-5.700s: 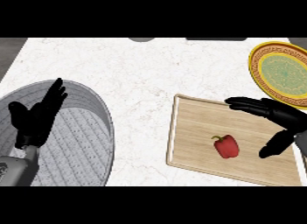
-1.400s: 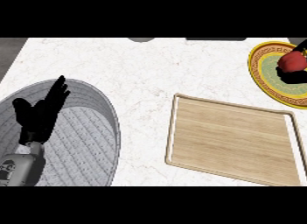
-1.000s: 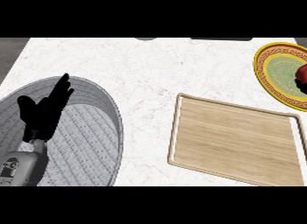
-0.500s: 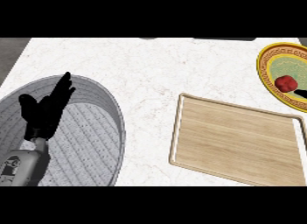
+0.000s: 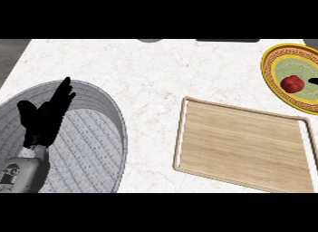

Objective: Pick the bell pepper from the tray and place it in the plate

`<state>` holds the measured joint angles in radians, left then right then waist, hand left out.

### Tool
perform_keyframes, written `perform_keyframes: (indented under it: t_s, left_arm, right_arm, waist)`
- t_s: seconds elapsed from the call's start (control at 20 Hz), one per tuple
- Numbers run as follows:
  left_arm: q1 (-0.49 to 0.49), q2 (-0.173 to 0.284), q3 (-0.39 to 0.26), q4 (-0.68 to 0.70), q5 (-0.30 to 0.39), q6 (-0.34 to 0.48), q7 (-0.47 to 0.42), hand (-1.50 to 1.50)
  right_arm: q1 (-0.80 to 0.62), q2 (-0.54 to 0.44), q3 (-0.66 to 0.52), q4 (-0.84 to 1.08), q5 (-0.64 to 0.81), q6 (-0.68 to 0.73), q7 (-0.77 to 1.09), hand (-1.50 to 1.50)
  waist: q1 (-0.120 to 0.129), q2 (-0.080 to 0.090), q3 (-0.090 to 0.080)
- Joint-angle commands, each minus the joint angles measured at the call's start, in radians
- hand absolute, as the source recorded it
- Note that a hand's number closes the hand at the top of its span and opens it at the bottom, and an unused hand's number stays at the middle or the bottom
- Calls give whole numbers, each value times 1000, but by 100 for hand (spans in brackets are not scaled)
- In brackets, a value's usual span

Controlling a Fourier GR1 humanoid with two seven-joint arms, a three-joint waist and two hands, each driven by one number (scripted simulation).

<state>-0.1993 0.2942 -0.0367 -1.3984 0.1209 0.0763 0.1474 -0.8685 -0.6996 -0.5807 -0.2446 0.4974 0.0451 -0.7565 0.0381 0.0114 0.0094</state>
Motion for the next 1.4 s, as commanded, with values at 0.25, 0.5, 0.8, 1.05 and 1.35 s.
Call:
perform_keyframes:
  t_s: [0.25,0.5,0.8,1.05,1.35]
  left_arm:
    - [12,-25,14,59,4,-10,-49,0]
    - [32,-31,-20,-18,-23,6,2,0]
    - [24,-31,5,19,-18,2,-27,0]
    - [32,-20,15,4,-3,-25,-53,0]
    - [2,-33,0,11,-14,-12,-8,0]
  right_arm:
    - [-11,-104,-103,123,-132,369,119,-150]
    - [51,-159,-117,112,-153,451,97,-150]
    - [110,-179,-132,86,-175,476,24,-150]
    - [116,-201,-133,85,-178,453,57,-150]
    - [189,-178,-118,77,-167,426,-4,-150]
  waist:
    - [-8,8,-6]
    - [6,9,-4]
    - [4,12,-3]
    - [20,15,-2]
    - [13,15,-1]
